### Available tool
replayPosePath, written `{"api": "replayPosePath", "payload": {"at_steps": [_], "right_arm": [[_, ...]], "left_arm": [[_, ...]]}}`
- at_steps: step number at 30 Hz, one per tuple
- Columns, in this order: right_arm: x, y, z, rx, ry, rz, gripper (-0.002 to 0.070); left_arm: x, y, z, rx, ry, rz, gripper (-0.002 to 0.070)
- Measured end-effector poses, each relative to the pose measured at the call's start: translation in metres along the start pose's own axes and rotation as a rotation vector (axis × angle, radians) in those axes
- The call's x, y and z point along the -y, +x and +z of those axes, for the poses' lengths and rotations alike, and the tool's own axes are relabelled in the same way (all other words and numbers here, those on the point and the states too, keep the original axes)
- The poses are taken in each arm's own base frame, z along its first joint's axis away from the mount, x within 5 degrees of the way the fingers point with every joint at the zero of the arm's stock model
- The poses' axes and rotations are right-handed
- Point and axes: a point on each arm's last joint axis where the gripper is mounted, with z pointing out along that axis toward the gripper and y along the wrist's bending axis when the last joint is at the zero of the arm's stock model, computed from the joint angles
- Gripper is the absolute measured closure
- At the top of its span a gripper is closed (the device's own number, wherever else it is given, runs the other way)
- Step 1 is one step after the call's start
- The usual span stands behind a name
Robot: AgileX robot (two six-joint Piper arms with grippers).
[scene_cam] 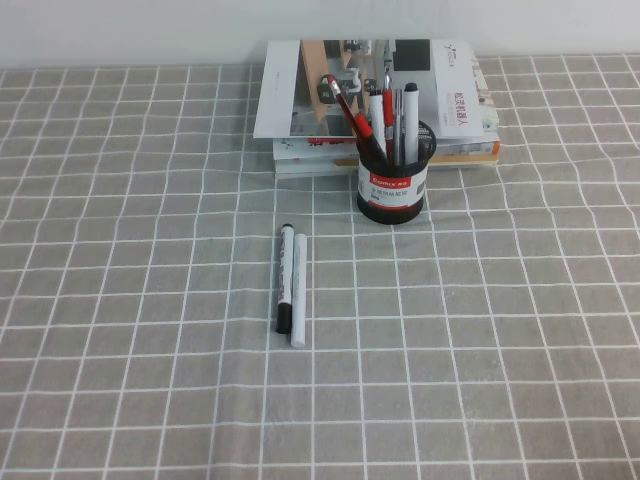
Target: Put the pen into the pen holder
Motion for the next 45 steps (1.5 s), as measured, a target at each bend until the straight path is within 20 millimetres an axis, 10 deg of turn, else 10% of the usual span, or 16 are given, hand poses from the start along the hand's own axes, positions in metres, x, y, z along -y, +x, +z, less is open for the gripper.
{"api": "replayPosePath", "payload": {"at_steps": [17,29,45], "right_arm": [[-0.003,-0.001,0.0,0.011,-0.03,0.077,0.0689],[-0.011,-0.028,-0.005,0.214,-0.281,1.072,0.0689],[-0.025,-0.022,-0.007,0.133,-0.329,0.6,0.0689]], "left_arm": [[0.0,0.0,0.0,0.0,0.0,0.0,0.0678],[0.0,0.0,0.0,0.0,0.0,0.0,0.0678],[0.0,0.0,0.0,0.0,0.0,0.0,0.0678]]}}
